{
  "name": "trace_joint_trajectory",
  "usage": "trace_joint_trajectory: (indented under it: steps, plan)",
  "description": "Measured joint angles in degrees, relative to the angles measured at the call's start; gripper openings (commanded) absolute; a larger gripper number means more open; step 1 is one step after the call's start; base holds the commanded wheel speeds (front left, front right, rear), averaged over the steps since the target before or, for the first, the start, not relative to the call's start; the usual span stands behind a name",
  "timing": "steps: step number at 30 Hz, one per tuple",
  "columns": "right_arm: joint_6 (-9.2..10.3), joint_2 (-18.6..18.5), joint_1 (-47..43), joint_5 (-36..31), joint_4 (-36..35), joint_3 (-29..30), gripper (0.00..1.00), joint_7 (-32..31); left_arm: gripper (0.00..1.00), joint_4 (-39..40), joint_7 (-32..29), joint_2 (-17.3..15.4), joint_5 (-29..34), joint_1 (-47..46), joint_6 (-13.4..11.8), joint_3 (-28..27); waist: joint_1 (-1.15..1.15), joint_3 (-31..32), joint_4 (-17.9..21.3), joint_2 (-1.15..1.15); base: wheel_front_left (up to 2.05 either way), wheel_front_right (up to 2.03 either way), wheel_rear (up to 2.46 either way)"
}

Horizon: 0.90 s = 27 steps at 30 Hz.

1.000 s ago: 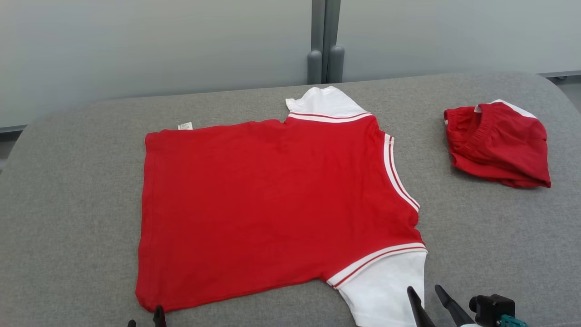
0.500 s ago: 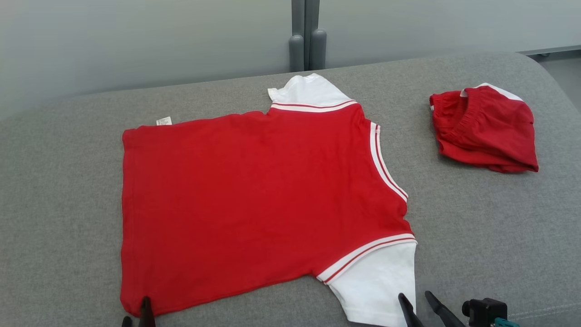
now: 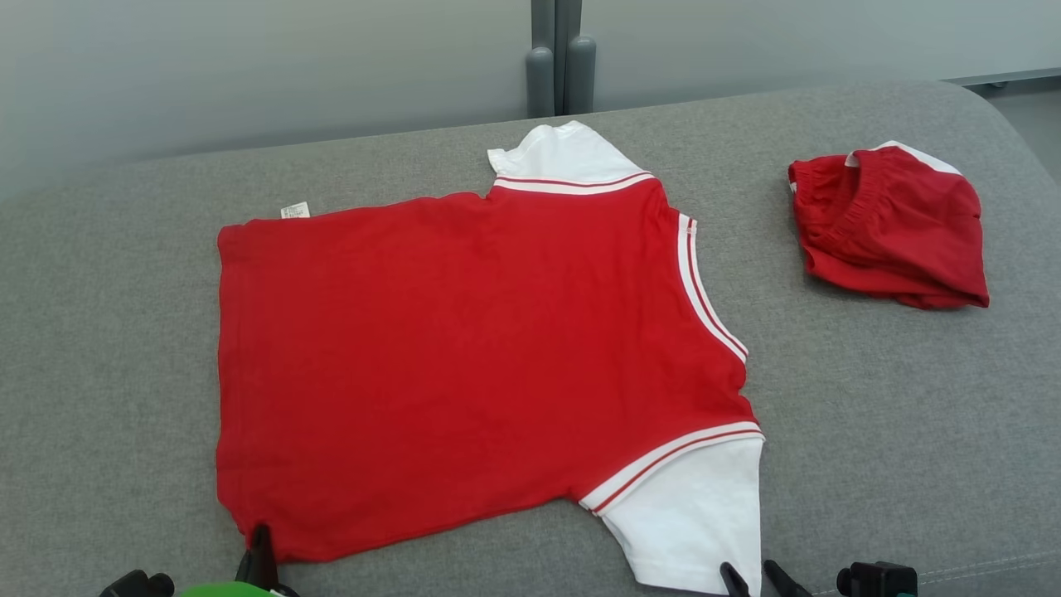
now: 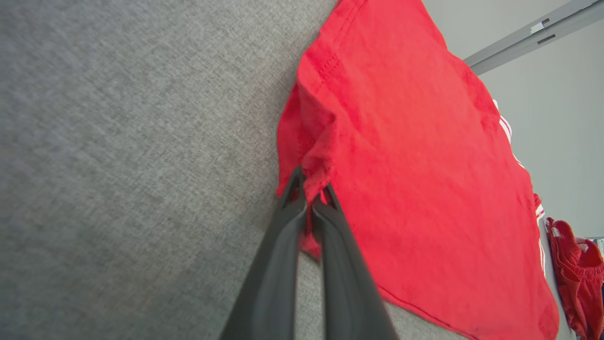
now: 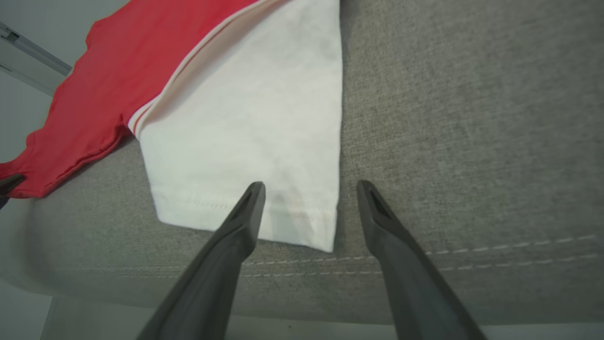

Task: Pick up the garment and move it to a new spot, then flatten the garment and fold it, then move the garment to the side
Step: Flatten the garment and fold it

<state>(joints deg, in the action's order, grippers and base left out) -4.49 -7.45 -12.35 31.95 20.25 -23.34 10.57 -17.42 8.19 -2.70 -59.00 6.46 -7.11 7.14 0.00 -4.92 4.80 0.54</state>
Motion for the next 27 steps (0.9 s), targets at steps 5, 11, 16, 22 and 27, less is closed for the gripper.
trace_joint_trajectory:
  steps: [5,11,16,22,27]
  plan:
    - [-0.55,0.0,0.3,0.5,2.0,-0.5,0.74,-1.1,0.00,-0.3,0.6,0.0,0.4,-0.9,0.0,0.5,0.00,-0.2,-0.4,0.00,0.00,0.00,0.00]
    - [-1.04,0.2,2.1,0.9,4.4,-1.1,0.41,-1.3,0.00,-0.8,1.0,0.0,0.4,-1.2,0.0,1.3,0.00,-0.2,-0.7,0.00,0.00,0.00,0.00]
    - [-1.55,0.2,3.0,1.6,5.7,-1.3,0.15,-1.5,0.00,-1.6,1.5,0.0,1.0,-1.5,0.0,2.0,0.00,-0.1,-0.9,0.00,0.00,0.00,0.00]
    - [-2.07,0.3,4.0,2.8,5.0,-1.8,0.00,-1.0,0.00,-2.1,2.5,0.0,1.1,-1.6,0.1,2.1,0.00,0.2,-1.2,0.00,0.00,0.00,0.00]
    - [-2.23,0.1,6.6,3.3,1.4,-2.0,0.00,-0.4,0.00,-1.3,3.1,0.0,1.1,-2.3,1.0,2.2,0.00,0.5,-1.1,0.00,0.00,0.00,0.00]
